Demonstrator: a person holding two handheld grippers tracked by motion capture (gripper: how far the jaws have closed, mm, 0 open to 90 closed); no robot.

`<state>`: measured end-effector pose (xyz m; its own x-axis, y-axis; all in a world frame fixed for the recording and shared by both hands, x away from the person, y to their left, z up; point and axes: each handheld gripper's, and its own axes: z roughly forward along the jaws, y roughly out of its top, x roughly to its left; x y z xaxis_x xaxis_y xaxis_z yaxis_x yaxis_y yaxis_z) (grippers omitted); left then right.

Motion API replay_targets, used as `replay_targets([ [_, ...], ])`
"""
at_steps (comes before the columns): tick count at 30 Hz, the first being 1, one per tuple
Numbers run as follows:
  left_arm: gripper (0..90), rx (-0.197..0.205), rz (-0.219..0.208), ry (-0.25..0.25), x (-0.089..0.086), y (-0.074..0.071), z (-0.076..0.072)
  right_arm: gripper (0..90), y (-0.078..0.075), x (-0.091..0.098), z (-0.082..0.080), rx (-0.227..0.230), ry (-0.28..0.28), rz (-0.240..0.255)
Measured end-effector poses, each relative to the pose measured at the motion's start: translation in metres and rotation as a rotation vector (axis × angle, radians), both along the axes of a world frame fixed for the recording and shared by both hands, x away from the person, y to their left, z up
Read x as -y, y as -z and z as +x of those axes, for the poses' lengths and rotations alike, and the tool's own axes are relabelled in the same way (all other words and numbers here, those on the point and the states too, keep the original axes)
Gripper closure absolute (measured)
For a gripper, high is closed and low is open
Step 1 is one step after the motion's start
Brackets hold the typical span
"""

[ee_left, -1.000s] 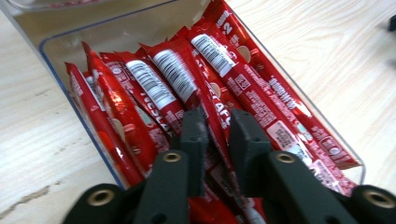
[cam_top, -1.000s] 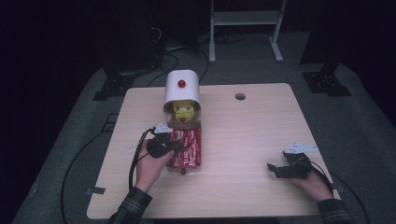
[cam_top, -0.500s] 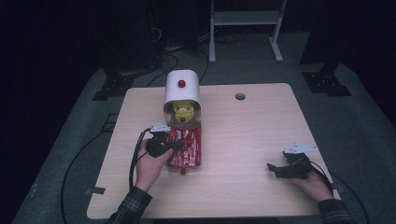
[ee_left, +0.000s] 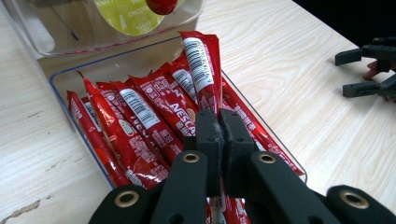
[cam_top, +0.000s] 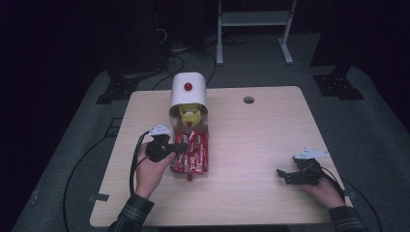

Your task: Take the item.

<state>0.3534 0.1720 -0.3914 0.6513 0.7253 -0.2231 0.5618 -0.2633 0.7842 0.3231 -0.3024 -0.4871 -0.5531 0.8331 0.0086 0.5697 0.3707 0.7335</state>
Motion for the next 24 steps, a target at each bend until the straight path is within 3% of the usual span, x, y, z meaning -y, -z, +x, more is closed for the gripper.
replay_targets([
  [24, 87.6, 0.018, -0.023, -0.038, -0.031, -0.015, -0.015, 11.5, 0.000, 0.000, 0.000, -0.001, -0.001, 0.001],
])
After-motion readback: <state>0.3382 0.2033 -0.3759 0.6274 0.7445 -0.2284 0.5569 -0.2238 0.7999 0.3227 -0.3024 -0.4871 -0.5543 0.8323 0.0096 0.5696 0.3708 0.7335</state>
